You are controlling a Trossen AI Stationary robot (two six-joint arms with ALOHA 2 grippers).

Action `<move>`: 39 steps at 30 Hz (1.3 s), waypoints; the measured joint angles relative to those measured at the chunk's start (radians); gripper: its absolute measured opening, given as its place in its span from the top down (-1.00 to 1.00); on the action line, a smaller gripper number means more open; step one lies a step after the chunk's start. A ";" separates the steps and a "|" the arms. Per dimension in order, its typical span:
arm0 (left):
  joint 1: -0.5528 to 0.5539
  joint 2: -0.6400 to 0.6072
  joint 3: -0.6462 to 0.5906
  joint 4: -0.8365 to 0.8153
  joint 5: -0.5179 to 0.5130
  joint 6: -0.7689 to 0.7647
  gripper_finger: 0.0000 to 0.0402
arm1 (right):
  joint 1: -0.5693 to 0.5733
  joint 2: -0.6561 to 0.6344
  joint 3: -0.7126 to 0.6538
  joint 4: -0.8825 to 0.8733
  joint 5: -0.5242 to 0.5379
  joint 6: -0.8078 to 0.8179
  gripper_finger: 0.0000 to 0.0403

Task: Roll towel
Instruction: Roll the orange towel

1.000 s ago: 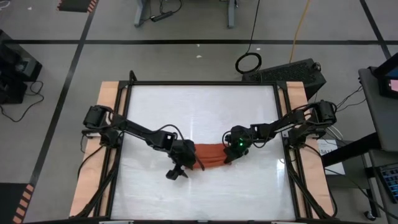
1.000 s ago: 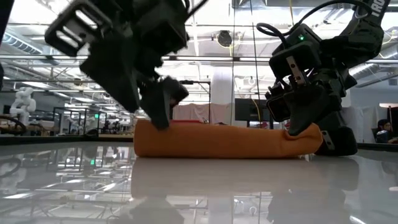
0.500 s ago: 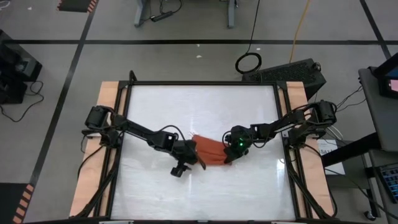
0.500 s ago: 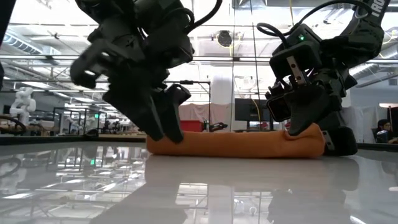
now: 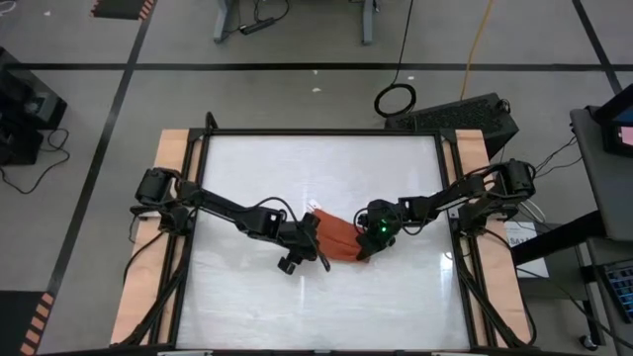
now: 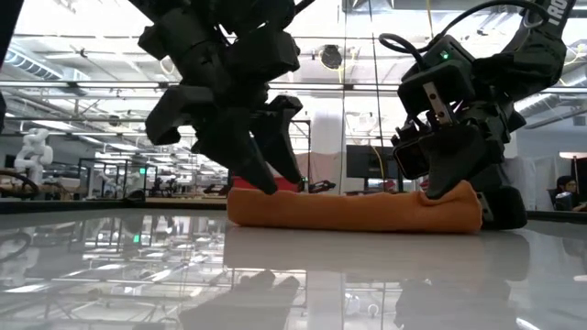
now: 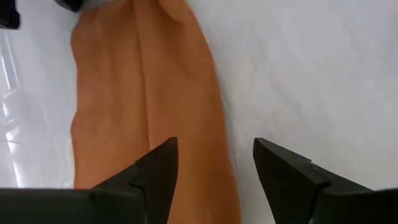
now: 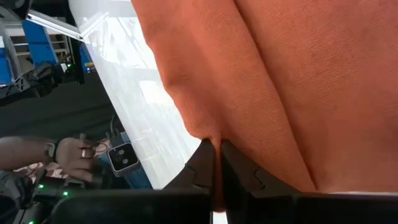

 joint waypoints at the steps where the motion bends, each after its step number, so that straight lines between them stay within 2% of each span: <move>1: 0.000 0.000 0.000 -0.006 0.002 0.006 -0.07 | 0.000 0.000 0.000 0.002 -0.001 0.000 0.99; 4: 0.008 0.001 0.000 -0.006 0.081 0.007 -0.07 | 0.000 0.000 0.000 0.004 -0.001 0.000 0.99; 6: 0.009 0.011 0.000 0.003 0.098 0.008 -0.07 | 0.000 0.000 0.000 0.005 -0.001 -0.001 0.99; 11: 0.016 0.041 0.000 -0.007 -0.021 0.005 -0.07 | 0.000 0.000 -0.001 0.014 -0.001 -0.002 0.99; 15: 0.029 0.070 0.000 -0.014 -0.043 -0.006 -0.04 | 0.000 0.001 -0.001 0.018 -0.001 -0.002 0.99; 18: 0.038 0.087 0.000 -0.017 -0.013 -0.028 0.08 | 0.000 0.001 -0.001 0.018 0.000 -0.003 0.99; 21: 0.045 0.089 0.000 -0.020 0.022 -0.066 0.35 | 0.000 0.001 -0.001 0.024 -0.003 -0.008 0.99; 25: 0.065 0.083 0.000 -0.026 0.143 -0.082 0.87 | 0.000 -0.011 -0.002 0.030 -0.006 -0.077 0.98; 26: 0.072 0.083 0.000 -0.028 0.182 -0.095 0.92 | 0.000 -0.022 -0.002 0.033 -0.005 -0.100 0.96; 29: 0.096 0.083 -0.001 -0.029 0.326 -0.148 0.92 | 0.000 -0.087 -0.002 0.041 -0.004 -0.182 0.81; 34: 0.151 0.089 -0.001 -0.027 0.573 -0.245 0.95 | 0.013 -0.228 -0.001 0.029 0.017 -0.336 0.38; 37: 0.187 0.091 -0.002 -0.035 0.663 -0.301 0.95 | 0.085 -0.300 0.007 -0.025 0.136 -0.456 0.19; 39: 0.208 0.091 -0.002 -0.031 0.693 -0.324 0.95 | 0.154 -0.331 0.025 -0.080 0.231 -0.573 0.14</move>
